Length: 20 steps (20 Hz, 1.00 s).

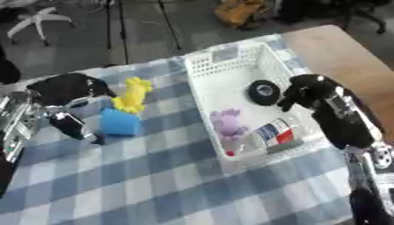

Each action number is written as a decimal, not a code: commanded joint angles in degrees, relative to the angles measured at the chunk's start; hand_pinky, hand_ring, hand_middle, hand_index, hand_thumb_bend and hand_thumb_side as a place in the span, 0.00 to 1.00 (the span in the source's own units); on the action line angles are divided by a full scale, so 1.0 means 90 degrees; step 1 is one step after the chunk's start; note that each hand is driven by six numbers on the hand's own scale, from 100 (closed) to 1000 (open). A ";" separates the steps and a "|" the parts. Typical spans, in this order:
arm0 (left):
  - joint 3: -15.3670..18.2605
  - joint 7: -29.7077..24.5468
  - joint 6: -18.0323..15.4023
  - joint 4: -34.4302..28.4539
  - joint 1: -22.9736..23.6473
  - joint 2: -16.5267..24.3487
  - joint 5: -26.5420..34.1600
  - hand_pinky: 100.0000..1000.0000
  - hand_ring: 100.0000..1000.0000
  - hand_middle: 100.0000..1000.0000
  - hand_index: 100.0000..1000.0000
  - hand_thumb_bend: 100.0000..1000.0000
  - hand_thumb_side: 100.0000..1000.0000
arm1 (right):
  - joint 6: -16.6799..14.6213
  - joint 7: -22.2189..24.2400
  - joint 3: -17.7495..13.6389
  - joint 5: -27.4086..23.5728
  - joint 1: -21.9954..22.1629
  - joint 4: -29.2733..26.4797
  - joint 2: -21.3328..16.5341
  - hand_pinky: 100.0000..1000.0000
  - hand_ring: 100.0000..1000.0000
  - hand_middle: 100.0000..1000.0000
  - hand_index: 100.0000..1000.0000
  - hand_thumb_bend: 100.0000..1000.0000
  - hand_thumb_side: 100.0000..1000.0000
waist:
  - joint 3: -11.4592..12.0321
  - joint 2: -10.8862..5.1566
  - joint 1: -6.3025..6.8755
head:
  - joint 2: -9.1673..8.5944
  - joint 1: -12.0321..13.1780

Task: Pick up objects on the table and place them in the box.

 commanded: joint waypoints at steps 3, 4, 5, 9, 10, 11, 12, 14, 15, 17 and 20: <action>-0.0002 0.0203 0.0022 0.0082 -0.0142 -0.0055 -0.0307 0.81 0.75 0.71 0.85 0.87 0.40 | -0.0015 0.0025 0.0003 -0.0079 -0.0074 -0.0083 -0.0026 0.62 0.47 0.56 0.77 0.00 0.80 | -0.0011 -0.0605 -0.0013 | 0.0018 0.0018; -0.0004 0.0235 0.0029 0.0113 -0.0144 -0.0081 -0.0349 0.81 0.75 0.69 0.84 0.86 0.40 | -0.0016 0.0025 0.0003 -0.0080 -0.0076 -0.0082 -0.0024 0.62 0.47 0.56 0.77 0.00 0.80 | -0.0014 -0.0603 -0.0016 | 0.0019 0.0023; -0.0002 0.0253 0.0035 0.0154 -0.0147 -0.0113 -0.0388 0.81 0.75 0.69 0.84 0.86 0.40 | -0.0017 0.0025 0.0002 -0.0082 -0.0079 -0.0080 -0.0022 0.62 0.47 0.56 0.77 0.00 0.80 | -0.0017 -0.0601 -0.0020 | 0.0019 0.0029; 0.0007 0.0213 0.0007 0.0339 -0.0154 -0.0183 -0.0492 0.81 0.74 0.67 0.82 0.84 0.40 | -0.0019 0.0024 0.0001 -0.0086 -0.0087 -0.0077 -0.0017 0.62 0.47 0.56 0.77 0.00 0.80 | -0.0028 -0.0596 -0.0028 | 0.0015 0.0039; 0.0020 0.0164 -0.0003 0.0392 -0.0160 -0.0197 -0.0516 0.81 0.73 0.66 0.81 0.84 0.39 | -0.0020 0.0024 0.0001 -0.0088 -0.0088 -0.0076 -0.0017 0.62 0.47 0.56 0.77 0.00 0.80 | -0.0030 -0.0594 -0.0030 | 0.0014 0.0038; 0.0034 0.0124 -0.0006 0.0433 -0.0164 -0.0208 -0.0535 0.81 0.73 0.66 0.81 0.84 0.39 | -0.0020 0.0024 0.0001 -0.0089 -0.0090 -0.0074 -0.0017 0.62 0.47 0.56 0.77 0.00 0.80 | -0.0030 -0.0594 -0.0031 | 0.0014 0.0035; 0.0046 0.0095 -0.0008 0.0462 -0.0167 -0.0216 -0.0548 0.80 0.73 0.66 0.81 0.84 0.39 | -0.0021 0.0024 0.0002 -0.0090 -0.0091 -0.0073 -0.0017 0.62 0.47 0.56 0.77 0.00 0.80 | -0.0031 -0.0593 -0.0033 | 0.0013 0.0031; 0.0065 0.0050 0.0002 0.0511 -0.0168 -0.0227 -0.0567 0.80 0.72 0.65 0.81 0.83 0.40 | -0.0023 0.0025 0.0002 -0.0091 -0.0095 -0.0071 -0.0015 0.62 0.47 0.56 0.77 0.00 0.80 | -0.0033 -0.0590 -0.0038 | 0.0010 0.0023; 0.0079 0.0038 0.0018 0.0537 -0.0170 -0.0238 -0.0573 0.80 0.72 0.65 0.80 0.83 0.40 | -0.0024 0.0025 0.0002 -0.0092 -0.0096 -0.0069 -0.0013 0.62 0.47 0.56 0.77 0.00 0.80 | -0.0035 -0.0589 -0.0040 | 0.0011 0.0017; 0.0102 0.0032 0.0045 0.0588 -0.0179 -0.0264 -0.0559 0.79 0.71 0.63 0.79 0.79 0.42 | -0.0026 0.0026 0.0003 -0.0094 -0.0099 -0.0069 -0.0010 0.62 0.47 0.56 0.77 0.00 0.80 | -0.0040 -0.0588 -0.0044 | 0.0009 0.0010; 0.0141 0.0020 0.0098 0.0658 -0.0198 -0.0288 -0.0519 0.78 0.68 0.61 0.77 0.71 0.45 | -0.0026 0.0025 0.0003 -0.0097 -0.0104 -0.0071 -0.0001 0.62 0.47 0.56 0.77 0.00 0.80 | -0.0053 -0.0587 -0.0049 | 0.0006 0.0000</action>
